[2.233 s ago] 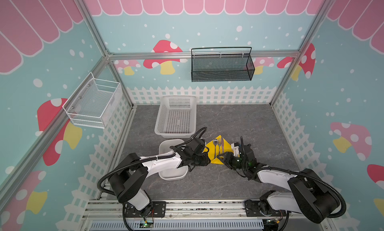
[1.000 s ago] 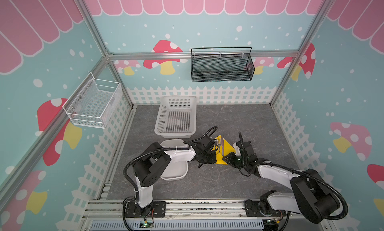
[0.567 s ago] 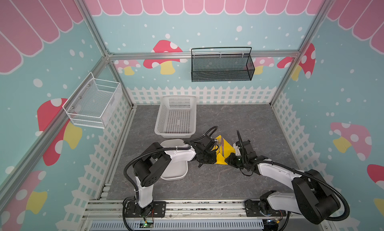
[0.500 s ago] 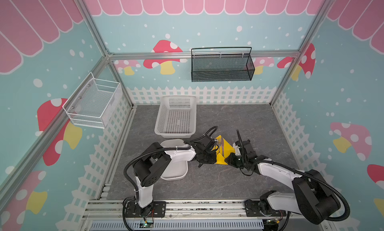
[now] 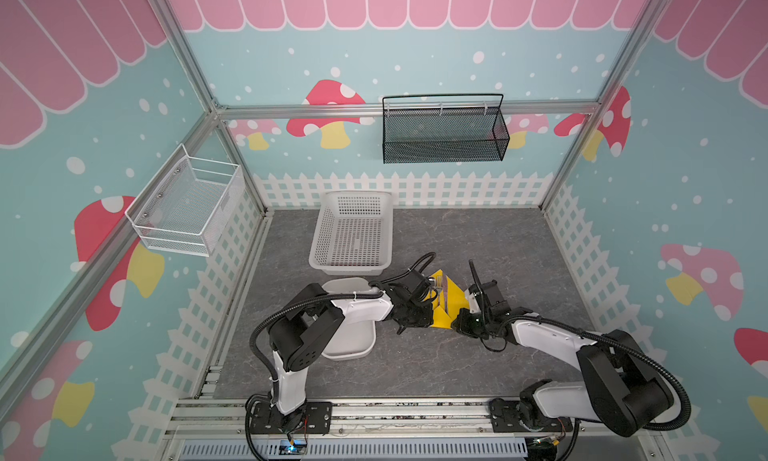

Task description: Place the utensils on the paper napkin and roll it up

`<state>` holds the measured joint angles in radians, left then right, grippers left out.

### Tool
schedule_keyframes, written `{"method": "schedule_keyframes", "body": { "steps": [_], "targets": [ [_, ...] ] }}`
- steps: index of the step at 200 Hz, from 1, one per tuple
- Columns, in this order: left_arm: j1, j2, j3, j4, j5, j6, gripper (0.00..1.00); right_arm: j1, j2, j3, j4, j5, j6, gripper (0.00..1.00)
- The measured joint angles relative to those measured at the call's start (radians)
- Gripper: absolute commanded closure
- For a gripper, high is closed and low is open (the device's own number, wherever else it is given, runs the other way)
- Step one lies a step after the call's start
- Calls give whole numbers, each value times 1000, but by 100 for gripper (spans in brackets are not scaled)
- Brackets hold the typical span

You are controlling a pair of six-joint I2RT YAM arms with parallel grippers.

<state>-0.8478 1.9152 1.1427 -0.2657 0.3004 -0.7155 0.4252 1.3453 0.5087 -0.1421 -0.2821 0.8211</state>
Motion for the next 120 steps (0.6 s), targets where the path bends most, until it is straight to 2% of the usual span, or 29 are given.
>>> {"method": "schedule_keyframes", "body": {
  "steps": [34,86,120],
  "targets": [
    [0,0,5,-3,0,0,80,0,0,3,-5,12,2,83],
    [0,-14,6,-10,0,3,75,0,0,6,-12,16,0,83],
    [-3,-78,19,-15,27,-8,79,0,2,11,-21,21,-5,83]
  ]
}}
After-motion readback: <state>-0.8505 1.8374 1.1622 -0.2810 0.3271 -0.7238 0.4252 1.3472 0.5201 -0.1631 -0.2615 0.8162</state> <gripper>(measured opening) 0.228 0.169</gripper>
